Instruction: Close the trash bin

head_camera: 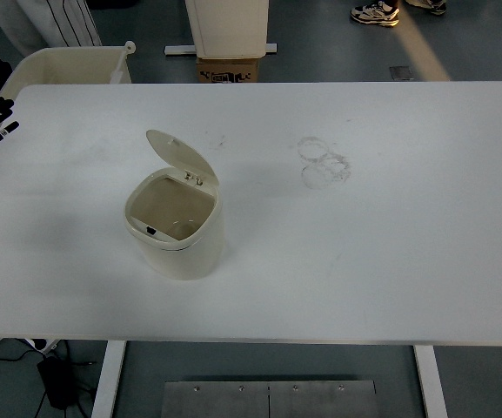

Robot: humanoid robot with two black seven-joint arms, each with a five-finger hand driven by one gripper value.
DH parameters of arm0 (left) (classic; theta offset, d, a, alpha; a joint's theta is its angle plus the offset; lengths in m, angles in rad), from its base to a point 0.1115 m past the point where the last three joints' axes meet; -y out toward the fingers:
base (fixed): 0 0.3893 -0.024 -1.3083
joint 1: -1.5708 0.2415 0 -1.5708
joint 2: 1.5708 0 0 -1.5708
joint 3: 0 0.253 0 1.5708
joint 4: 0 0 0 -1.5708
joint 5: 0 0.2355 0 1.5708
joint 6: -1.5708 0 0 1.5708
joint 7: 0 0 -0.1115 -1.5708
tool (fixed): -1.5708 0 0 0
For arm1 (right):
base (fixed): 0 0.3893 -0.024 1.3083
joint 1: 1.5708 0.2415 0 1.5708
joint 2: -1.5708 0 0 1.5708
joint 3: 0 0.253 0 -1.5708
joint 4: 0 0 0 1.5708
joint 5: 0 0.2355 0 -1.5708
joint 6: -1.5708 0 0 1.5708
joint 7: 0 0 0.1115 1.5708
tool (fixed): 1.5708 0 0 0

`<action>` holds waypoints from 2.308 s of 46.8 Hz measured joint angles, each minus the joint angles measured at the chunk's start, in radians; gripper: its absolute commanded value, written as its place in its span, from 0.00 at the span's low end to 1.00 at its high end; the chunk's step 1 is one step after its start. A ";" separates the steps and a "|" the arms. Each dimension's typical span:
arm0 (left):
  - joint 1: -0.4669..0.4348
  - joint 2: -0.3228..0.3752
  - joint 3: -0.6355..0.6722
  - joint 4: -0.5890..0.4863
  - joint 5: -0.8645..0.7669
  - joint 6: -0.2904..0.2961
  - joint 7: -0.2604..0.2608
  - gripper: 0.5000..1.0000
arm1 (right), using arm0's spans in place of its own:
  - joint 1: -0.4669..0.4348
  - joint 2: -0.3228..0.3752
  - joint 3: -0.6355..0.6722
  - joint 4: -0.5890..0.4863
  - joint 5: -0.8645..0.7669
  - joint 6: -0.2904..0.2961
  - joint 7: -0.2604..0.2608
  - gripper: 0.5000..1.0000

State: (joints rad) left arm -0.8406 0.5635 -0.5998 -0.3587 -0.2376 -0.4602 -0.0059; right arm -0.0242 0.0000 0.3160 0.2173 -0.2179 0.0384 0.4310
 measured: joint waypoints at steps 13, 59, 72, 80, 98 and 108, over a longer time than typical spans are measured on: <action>0.001 -0.007 0.000 0.000 0.003 0.000 0.000 1.00 | 0.000 0.000 0.000 0.000 0.000 0.000 0.000 0.98; 0.002 -0.033 -0.002 0.000 0.001 0.001 0.000 1.00 | 0.001 0.000 0.000 0.001 0.000 0.000 0.000 0.98; -0.008 -0.033 -0.003 0.000 0.001 0.001 0.000 1.00 | 0.001 0.000 0.000 0.000 0.000 0.000 0.000 0.98; -0.020 -0.034 0.001 -0.001 0.003 0.009 0.003 1.00 | 0.001 0.000 0.000 -0.001 0.000 0.000 0.000 0.98; -0.102 -0.021 0.006 -0.067 0.006 0.044 0.020 1.00 | 0.001 0.000 -0.001 -0.001 0.000 0.000 0.000 0.98; -0.194 -0.016 0.006 -0.113 0.070 0.068 0.083 1.00 | 0.003 0.000 -0.001 -0.001 0.000 0.000 0.000 0.98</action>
State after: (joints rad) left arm -1.0349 0.5477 -0.5934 -0.4716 -0.1676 -0.3922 0.0771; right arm -0.0216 0.0000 0.3150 0.2162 -0.2180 0.0384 0.4310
